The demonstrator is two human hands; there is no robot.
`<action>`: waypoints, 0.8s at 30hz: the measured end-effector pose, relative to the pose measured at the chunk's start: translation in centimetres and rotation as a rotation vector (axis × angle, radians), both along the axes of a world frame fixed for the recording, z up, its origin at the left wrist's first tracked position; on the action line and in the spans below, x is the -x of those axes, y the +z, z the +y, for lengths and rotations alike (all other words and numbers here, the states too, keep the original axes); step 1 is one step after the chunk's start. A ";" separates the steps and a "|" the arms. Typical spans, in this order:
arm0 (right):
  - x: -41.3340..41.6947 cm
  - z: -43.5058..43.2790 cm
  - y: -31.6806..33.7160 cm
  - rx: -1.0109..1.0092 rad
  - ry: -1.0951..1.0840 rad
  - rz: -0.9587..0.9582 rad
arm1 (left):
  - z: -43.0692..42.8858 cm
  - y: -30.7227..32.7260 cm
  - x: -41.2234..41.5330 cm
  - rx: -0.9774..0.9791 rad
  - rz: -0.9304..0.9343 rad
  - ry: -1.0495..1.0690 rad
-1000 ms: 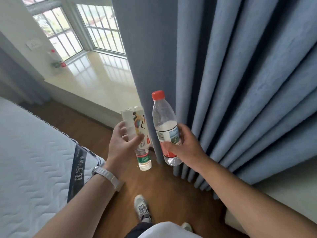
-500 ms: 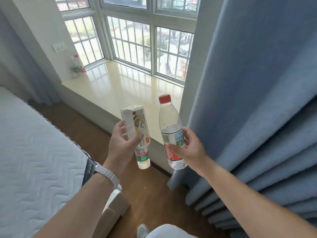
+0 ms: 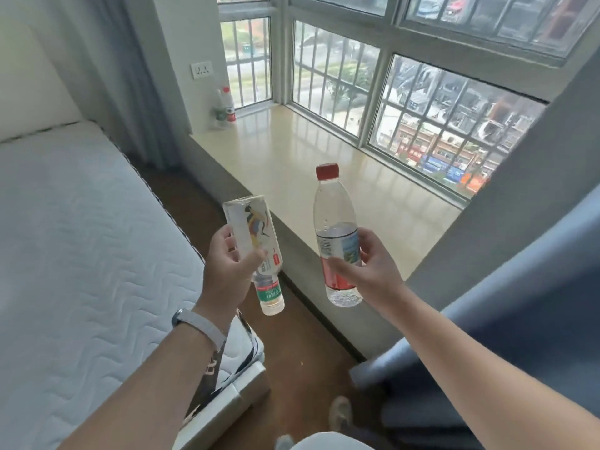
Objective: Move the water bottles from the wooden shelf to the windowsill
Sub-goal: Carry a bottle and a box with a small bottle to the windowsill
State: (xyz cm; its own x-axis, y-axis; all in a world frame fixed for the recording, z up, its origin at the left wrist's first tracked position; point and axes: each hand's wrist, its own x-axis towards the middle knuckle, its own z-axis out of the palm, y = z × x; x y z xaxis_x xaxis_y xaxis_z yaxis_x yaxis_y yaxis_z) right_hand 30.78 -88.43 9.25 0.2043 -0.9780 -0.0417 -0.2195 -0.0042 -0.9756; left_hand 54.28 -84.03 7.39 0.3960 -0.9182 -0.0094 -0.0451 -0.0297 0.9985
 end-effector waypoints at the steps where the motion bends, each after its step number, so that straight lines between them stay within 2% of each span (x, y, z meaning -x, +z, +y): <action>1: -0.3 -0.7 -0.2 0.000 0.008 0.000 | -0.5 0.0 -0.3 -0.007 0.001 0.011; 11: -3.0 -12.8 -2.1 -0.044 0.082 -0.066 | -9.6 -0.5 -2.2 -0.045 -0.038 0.129; 19: -4.5 -24.8 -0.6 -0.052 0.163 -0.185 | -21.1 1.0 -2.1 -0.022 -0.117 0.158; 24: -5.6 -29.5 0.2 -0.026 0.198 -0.196 | -24.6 1.5 -2.1 -0.013 -0.152 0.189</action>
State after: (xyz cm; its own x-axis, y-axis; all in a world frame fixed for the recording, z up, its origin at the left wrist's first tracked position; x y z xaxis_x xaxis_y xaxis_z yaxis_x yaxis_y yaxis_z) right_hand 36.34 -117.90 9.50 0.3981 -0.9173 -0.0071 -0.0241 -0.0027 -0.9997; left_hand 56.40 -108.63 8.94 0.5583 -0.8280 0.0516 -0.1871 -0.0651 0.9802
